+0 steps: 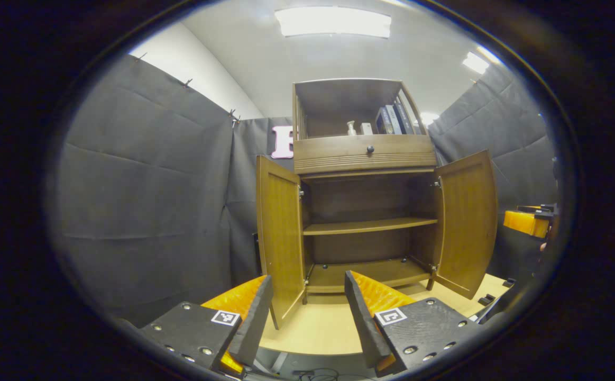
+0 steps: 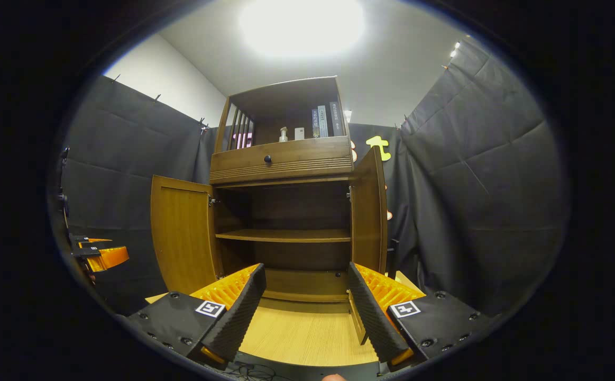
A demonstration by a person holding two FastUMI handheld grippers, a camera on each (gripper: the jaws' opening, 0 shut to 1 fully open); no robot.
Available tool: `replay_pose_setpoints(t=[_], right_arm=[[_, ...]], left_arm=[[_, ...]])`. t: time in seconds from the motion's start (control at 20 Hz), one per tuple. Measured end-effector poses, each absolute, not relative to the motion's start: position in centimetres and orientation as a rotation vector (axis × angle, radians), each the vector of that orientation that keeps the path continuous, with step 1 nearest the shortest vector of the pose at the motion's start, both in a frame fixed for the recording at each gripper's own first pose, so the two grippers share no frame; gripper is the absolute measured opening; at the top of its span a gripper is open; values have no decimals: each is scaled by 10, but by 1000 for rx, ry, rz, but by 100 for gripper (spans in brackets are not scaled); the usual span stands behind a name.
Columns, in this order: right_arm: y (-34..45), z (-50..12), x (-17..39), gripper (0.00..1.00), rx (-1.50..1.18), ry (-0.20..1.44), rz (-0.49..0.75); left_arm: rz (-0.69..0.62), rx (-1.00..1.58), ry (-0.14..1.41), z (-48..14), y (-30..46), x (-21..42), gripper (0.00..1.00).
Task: Open the right door of the double-door shoe cabinet with the right hand, and open the left door with the left hand.
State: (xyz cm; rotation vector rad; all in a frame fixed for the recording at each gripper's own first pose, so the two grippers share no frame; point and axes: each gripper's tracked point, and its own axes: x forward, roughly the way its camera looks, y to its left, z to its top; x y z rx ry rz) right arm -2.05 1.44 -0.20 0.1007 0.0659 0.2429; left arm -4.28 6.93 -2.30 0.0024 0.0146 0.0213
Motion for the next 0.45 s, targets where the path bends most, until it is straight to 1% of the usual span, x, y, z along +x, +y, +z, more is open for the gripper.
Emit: replay_pose_setpoints(t=[0.35, 0.45], right_arm=[[20, 1, -18, 97, 92, 57, 234], [23, 2, -17, 96, 88, 54, 234]], left_arm=[[34, -10, -21, -14, 83, -41, 77], [43, -12, -22, -10, 75, -42, 78]])
